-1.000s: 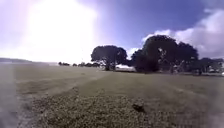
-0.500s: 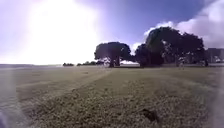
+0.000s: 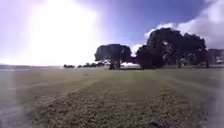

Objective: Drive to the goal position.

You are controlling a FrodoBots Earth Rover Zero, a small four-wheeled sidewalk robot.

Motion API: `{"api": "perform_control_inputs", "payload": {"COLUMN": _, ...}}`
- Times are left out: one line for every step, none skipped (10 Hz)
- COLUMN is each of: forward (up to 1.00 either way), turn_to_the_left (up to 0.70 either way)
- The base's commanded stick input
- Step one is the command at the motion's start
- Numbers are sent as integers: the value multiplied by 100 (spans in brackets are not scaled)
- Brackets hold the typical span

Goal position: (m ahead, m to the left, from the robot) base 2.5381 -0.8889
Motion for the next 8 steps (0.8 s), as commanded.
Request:
{"api": "perform_control_inputs", "payload": {"forward": 70, "turn_to_the_left": -2}}
{"api": "perform_control_inputs", "payload": {"forward": 70, "turn_to_the_left": -3}}
{"api": "perform_control_inputs", "payload": {"forward": 70, "turn_to_the_left": -4}}
{"api": "perform_control_inputs", "payload": {"forward": 70, "turn_to_the_left": -6}}
{"api": "perform_control_inputs", "payload": {"forward": 70, "turn_to_the_left": -7}}
{"api": "perform_control_inputs", "payload": {"forward": 70, "turn_to_the_left": -8}}
{"api": "perform_control_inputs", "payload": {"forward": 70, "turn_to_the_left": -14}}
{"api": "perform_control_inputs", "payload": {"forward": 70, "turn_to_the_left": -14}}
